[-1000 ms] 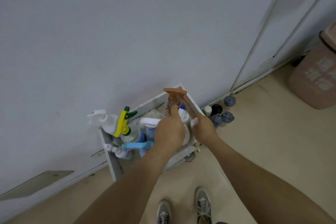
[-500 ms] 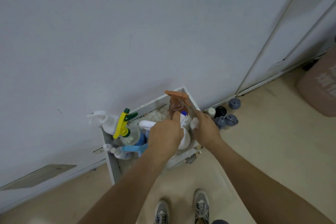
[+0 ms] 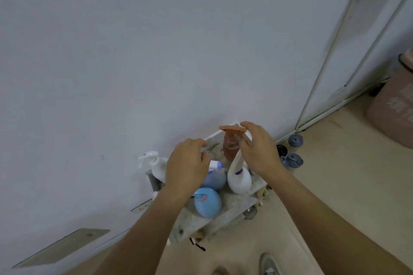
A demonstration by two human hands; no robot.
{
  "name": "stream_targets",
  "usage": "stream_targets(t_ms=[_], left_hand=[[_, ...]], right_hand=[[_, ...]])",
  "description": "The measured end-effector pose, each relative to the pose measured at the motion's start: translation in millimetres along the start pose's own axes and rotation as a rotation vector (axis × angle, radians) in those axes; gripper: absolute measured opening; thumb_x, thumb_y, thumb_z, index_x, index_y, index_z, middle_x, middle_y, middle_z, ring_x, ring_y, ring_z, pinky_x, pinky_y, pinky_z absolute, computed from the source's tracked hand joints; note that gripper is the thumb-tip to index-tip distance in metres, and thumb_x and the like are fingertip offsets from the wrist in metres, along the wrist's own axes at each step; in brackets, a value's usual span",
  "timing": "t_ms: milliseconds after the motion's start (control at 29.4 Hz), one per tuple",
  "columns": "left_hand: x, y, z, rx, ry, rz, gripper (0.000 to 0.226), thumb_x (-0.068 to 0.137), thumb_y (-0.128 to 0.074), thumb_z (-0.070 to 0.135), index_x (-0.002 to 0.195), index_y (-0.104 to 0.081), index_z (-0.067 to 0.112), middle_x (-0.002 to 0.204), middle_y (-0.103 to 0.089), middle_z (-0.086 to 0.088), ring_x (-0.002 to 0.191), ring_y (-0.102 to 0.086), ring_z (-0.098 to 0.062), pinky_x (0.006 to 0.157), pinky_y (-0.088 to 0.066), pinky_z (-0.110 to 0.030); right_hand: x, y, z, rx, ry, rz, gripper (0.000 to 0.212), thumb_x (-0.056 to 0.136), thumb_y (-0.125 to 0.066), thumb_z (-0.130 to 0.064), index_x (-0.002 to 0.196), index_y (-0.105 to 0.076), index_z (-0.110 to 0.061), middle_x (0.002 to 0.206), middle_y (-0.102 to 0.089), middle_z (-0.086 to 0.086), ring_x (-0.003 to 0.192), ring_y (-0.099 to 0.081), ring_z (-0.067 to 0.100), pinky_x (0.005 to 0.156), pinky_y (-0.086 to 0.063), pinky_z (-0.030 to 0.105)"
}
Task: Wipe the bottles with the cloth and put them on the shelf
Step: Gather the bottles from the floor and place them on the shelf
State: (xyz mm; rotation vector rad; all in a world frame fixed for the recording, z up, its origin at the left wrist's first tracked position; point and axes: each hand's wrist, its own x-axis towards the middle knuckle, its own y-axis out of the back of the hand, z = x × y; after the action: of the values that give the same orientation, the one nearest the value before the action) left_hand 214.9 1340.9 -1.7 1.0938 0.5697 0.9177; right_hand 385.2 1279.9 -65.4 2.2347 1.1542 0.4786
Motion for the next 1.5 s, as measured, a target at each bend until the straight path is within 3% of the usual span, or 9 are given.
stream_targets(t_ms=[204, 545, 647, 783, 1123, 1225, 1327, 1396, 1498], left_hand=[[-7.5, 21.1, -61.9, -0.018, 0.046, 0.007, 0.027, 0.092, -0.054, 0.014, 0.117, -0.065, 0.016, 0.119, -0.064, -0.005, 0.111, -0.058, -0.025, 0.089, -0.041, -0.029], [8.4, -19.8, -92.6, 0.165, 0.064, -0.169, 0.022, 0.099, -0.048, 0.033, 0.11, -0.046, 0.013, 0.102, -0.065, -0.009, 0.089, -0.063, -0.026, 0.064, -0.033, -0.027], [15.8, -28.8, -90.4, 0.257, 0.11, -0.185, 0.026, 0.1, -0.045, 0.034, 0.114, -0.044, 0.012, 0.1, -0.066, -0.011, 0.089, -0.065, -0.029, 0.062, -0.035, -0.031], [26.8, -34.2, -89.3, 0.37, 0.107, -0.194, 0.026, 0.102, -0.042, 0.036, 0.111, -0.048, 0.012, 0.1, -0.067, -0.011, 0.088, -0.065, -0.029, 0.061, -0.036, -0.032], [42.8, -26.5, -81.4, 0.311, 0.015, 0.05, 0.021, 0.088, -0.069, 0.021, 0.087, -0.054, 0.006, 0.055, -0.056, -0.011, 0.041, -0.049, -0.031, 0.045, -0.031, -0.029], [53.5, -12.0, -75.0, 0.348, -0.043, 0.052, 0.036, 0.068, -0.086, 0.011, 0.075, -0.052, 0.007, 0.043, -0.045, -0.006, 0.034, -0.024, -0.02, 0.044, -0.022, -0.022], [63.3, 0.9, -66.8, 0.359, -0.072, 0.082, 0.034, 0.069, -0.085, 0.011, 0.073, -0.052, 0.005, 0.044, -0.032, -0.001, 0.035, -0.021, -0.018, 0.046, -0.015, -0.017], [70.4, 8.4, -57.6, 0.372, -0.079, 0.178, 0.026, 0.079, -0.075, 0.017, 0.072, -0.053, 0.005, 0.047, -0.026, 0.002, 0.036, -0.021, -0.018, 0.048, -0.01, -0.015], [84.0, 13.1, -39.8, 0.367, -0.109, 0.252, 0.021, 0.081, -0.06, 0.024, 0.075, -0.048, 0.008, 0.047, -0.025, 0.005, 0.035, -0.019, -0.018, 0.047, -0.01, -0.014]], right_hand=[[-10.3, -31.0, -43.8, -0.154, 0.258, -0.034, 0.041, 0.081, -0.062, -0.002, 0.121, -0.067, -0.011, 0.129, -0.063, 0.009, 0.124, -0.051, 0.031, 0.108, -0.04, 0.045], [48.2, -15.9, -27.0, -0.5, -0.098, -0.347, 0.06, 0.094, -0.051, -0.024, 0.15, -0.031, -0.026, 0.149, -0.044, 0.001, 0.138, -0.036, 0.028, 0.109, -0.036, 0.054], [69.4, -19.7, -23.1, -0.602, -0.126, -0.499, 0.038, 0.093, -0.051, -0.025, 0.131, -0.047, -0.026, 0.132, -0.056, 0.006, 0.12, -0.051, 0.03, 0.099, -0.045, 0.049], [95.8, -24.3, -17.2, -0.654, 0.05, -0.599, 0.018, 0.089, -0.051, -0.015, 0.102, -0.06, -0.023, 0.107, -0.065, 0.004, 0.1, -0.061, 0.027, 0.077, -0.048, 0.034], [131.6, -32.4, 7.9, -0.74, 0.85, -0.685, 0.014, 0.076, -0.073, -0.01, 0.082, -0.078, -0.022, 0.136, -0.056, 0.0, 0.144, -0.029, 0.03, 0.096, -0.033, 0.037], [129.6, -36.1, 20.1, -0.298, 0.623, -0.564, 0.026, 0.078, -0.067, 0.004, 0.084, -0.079, -0.018, 0.143, -0.05, 0.011, 0.14, -0.033, 0.04, 0.108, -0.037, 0.054], [123.7, -31.0, 12.1, 0.183, -0.025, -0.544, 0.042, 0.095, -0.063, -0.023, 0.137, -0.055, -0.021, 0.154, -0.035, 0.005, 0.138, -0.039, 0.027, 0.112, -0.038, 0.043], [122.1, -33.3, 11.2, 0.138, -0.264, -0.61, 0.073, 0.092, -0.063, -0.044, 0.152, -0.03, -0.017, 0.155, -0.035, 0.008, 0.137, -0.042, 0.028, 0.111, -0.039, 0.041], [118.7, -46.5, 11.5, -0.221, -0.146, -0.667, 0.044, 0.098, -0.054, -0.035, 0.132, -0.054, -0.007, 0.134, -0.06, 0.013, 0.114, -0.06, 0.03, 0.099, -0.048, 0.041]])
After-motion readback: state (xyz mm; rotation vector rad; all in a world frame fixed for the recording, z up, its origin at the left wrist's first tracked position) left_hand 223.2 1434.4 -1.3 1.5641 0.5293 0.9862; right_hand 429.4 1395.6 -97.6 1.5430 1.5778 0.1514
